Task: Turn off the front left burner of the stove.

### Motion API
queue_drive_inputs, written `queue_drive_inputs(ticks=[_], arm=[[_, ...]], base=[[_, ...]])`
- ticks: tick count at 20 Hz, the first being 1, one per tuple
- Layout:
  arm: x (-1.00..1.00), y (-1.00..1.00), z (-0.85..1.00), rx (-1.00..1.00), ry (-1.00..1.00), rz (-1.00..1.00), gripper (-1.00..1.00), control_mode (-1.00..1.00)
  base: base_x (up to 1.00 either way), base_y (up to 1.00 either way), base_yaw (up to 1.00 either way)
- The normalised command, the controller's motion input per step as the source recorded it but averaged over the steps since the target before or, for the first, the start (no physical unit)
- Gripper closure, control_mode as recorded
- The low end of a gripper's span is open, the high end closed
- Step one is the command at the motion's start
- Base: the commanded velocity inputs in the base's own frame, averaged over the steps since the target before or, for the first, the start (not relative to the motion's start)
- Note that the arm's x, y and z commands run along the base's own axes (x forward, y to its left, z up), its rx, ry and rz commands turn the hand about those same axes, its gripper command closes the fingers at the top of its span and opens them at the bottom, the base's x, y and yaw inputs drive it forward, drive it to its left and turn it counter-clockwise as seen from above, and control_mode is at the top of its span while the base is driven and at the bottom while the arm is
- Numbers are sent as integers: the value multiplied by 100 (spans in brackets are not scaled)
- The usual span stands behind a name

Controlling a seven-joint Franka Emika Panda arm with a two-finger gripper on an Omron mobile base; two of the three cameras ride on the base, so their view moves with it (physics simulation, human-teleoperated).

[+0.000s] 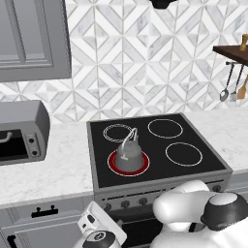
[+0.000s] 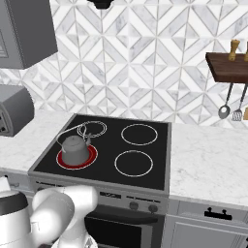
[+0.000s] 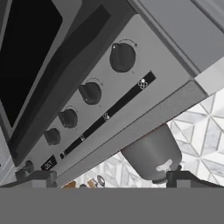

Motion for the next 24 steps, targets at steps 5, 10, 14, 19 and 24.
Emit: queue_drive_inputs(ticks=[5,10,14,19,24], arm=[[4,-6,0,0,0,0,-100,-100],[2,-2,0,0,0,0,-100,-100],[0,0,0,0,0,0,-100,-100],[0,0,2,0,0,1,-100,-100],[-6,0,11,-4,0,3,-100,-100]], base=[[0,0,0],[0,0,0],[0,0,0],[0,0,0],[0,0,0]])
